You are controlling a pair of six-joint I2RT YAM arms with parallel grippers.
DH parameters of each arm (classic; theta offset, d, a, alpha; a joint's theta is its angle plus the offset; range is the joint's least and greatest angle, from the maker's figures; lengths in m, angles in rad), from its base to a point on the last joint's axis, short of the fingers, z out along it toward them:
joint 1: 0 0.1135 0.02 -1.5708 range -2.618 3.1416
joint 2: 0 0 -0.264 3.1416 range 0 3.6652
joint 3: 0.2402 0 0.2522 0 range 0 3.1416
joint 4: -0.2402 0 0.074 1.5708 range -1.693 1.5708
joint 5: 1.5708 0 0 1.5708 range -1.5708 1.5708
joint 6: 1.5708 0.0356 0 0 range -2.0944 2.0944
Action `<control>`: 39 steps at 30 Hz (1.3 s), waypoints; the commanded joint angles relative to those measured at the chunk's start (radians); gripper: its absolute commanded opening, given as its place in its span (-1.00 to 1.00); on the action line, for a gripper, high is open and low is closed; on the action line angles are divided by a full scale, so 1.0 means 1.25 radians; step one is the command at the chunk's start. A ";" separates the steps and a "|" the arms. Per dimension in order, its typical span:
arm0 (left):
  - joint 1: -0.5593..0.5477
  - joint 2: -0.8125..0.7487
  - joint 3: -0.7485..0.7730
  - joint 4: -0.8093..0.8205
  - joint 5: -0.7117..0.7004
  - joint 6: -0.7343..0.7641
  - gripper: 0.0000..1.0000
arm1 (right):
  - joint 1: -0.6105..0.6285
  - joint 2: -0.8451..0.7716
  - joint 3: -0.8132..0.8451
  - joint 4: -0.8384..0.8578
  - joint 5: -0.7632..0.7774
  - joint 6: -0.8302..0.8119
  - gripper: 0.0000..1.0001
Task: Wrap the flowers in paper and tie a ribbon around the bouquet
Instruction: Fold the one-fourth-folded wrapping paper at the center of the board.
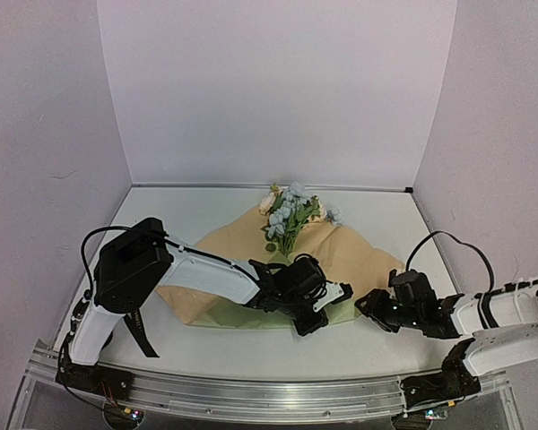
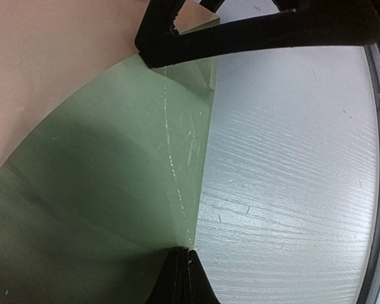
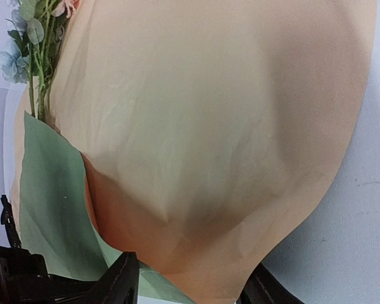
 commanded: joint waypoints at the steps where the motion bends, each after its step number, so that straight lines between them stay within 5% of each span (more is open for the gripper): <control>1: -0.004 0.019 0.030 -0.004 0.021 -0.005 -0.99 | 0.000 -0.013 -0.049 -0.034 0.045 0.002 0.07; 8: -0.004 0.022 0.031 -0.007 0.031 -0.004 -0.98 | 0.000 0.010 -0.024 -0.031 -0.007 -0.013 -0.44; 17: -0.003 0.028 0.040 -0.015 0.043 -0.006 -0.98 | -0.001 -0.017 -0.034 -0.030 -0.020 -0.030 -0.46; 24: -0.005 0.031 0.053 -0.024 0.064 -0.010 -0.98 | 0.000 -0.064 -0.048 -0.034 -0.018 -0.049 -0.87; 29: -0.004 0.027 0.057 -0.023 0.066 -0.028 -0.96 | 0.000 -0.111 -0.058 -0.065 -0.009 -0.066 -0.95; 39: -0.003 0.031 0.072 -0.023 0.076 -0.068 -0.94 | 0.000 -0.418 0.026 -0.574 0.078 -0.238 -0.99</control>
